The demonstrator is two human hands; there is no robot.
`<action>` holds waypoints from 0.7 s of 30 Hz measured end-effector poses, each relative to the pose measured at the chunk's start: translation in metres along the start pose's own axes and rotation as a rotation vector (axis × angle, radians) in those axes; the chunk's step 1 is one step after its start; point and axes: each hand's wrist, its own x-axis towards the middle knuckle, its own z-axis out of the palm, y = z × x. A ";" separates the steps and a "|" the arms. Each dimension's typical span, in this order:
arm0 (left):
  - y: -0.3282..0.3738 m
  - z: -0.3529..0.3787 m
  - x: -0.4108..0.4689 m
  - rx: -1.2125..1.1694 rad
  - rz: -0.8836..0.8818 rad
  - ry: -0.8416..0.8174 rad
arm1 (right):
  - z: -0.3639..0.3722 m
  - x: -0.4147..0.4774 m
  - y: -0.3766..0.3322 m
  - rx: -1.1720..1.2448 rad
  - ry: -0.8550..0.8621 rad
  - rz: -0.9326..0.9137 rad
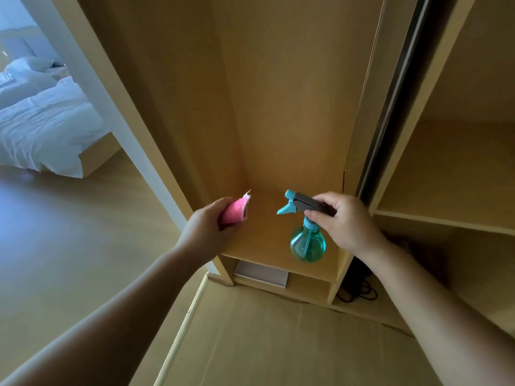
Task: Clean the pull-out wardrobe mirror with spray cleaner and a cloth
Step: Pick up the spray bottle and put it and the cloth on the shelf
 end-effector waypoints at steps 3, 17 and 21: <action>-0.021 0.011 0.015 -0.014 0.016 -0.039 | 0.018 0.003 0.011 -0.016 0.004 0.026; -0.152 0.096 0.101 -0.078 0.295 -0.228 | 0.139 0.004 0.080 -0.188 0.174 0.256; -0.197 0.149 0.093 -0.135 0.308 -0.235 | 0.183 -0.004 0.126 -0.195 0.189 0.272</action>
